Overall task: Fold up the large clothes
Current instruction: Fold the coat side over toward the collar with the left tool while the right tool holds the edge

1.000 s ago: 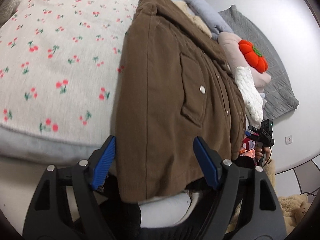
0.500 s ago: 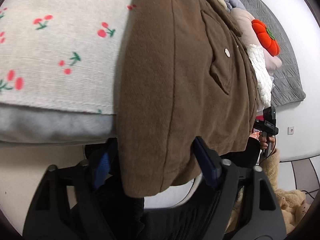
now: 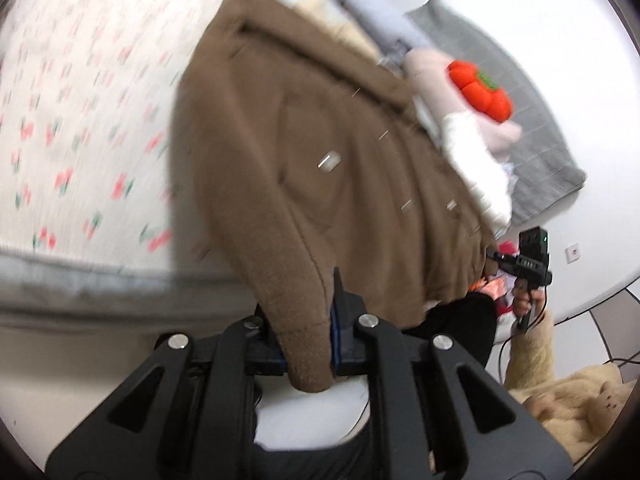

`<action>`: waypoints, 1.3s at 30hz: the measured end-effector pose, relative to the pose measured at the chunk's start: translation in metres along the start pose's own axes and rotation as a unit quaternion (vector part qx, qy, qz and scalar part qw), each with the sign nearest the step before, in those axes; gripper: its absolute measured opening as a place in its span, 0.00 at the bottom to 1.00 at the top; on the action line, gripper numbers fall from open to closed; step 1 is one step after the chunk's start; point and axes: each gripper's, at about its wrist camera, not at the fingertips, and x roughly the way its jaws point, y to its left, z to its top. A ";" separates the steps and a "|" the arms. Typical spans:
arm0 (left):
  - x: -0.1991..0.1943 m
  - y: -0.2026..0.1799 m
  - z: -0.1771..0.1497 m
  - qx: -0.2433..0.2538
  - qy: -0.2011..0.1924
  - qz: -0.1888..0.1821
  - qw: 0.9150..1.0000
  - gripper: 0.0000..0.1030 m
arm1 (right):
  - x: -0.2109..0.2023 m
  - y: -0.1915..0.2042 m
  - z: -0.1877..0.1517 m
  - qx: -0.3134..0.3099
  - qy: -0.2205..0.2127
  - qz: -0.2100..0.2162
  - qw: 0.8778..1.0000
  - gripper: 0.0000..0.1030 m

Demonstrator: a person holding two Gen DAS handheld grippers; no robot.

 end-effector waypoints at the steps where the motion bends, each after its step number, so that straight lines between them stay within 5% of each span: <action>1: -0.003 -0.007 0.005 0.004 -0.013 -0.008 1.000 0.15 | -0.007 0.006 0.003 -0.004 -0.014 0.009 1.000 0.09; 11: -0.043 -0.055 0.075 0.020 -0.132 -0.041 0.990 0.15 | -0.050 0.077 0.048 -0.053 -0.148 0.060 0.986 0.09; 24: -0.044 -0.052 0.242 -0.005 -0.221 -0.016 0.975 0.15 | -0.071 0.095 0.194 -0.044 -0.240 0.043 0.969 0.09; 32: 0.019 -0.006 0.358 -0.053 -0.249 0.042 0.966 0.15 | -0.034 0.049 0.317 0.006 -0.271 0.015 0.962 0.09; 35: 0.072 0.017 0.401 -0.058 -0.229 0.066 0.969 0.15 | 0.006 0.024 0.371 0.023 -0.265 0.016 0.964 0.09; 39: 0.146 0.055 0.430 -0.072 -0.197 0.126 0.970 0.15 | 0.069 0.000 0.422 0.040 -0.243 -0.035 0.968 0.09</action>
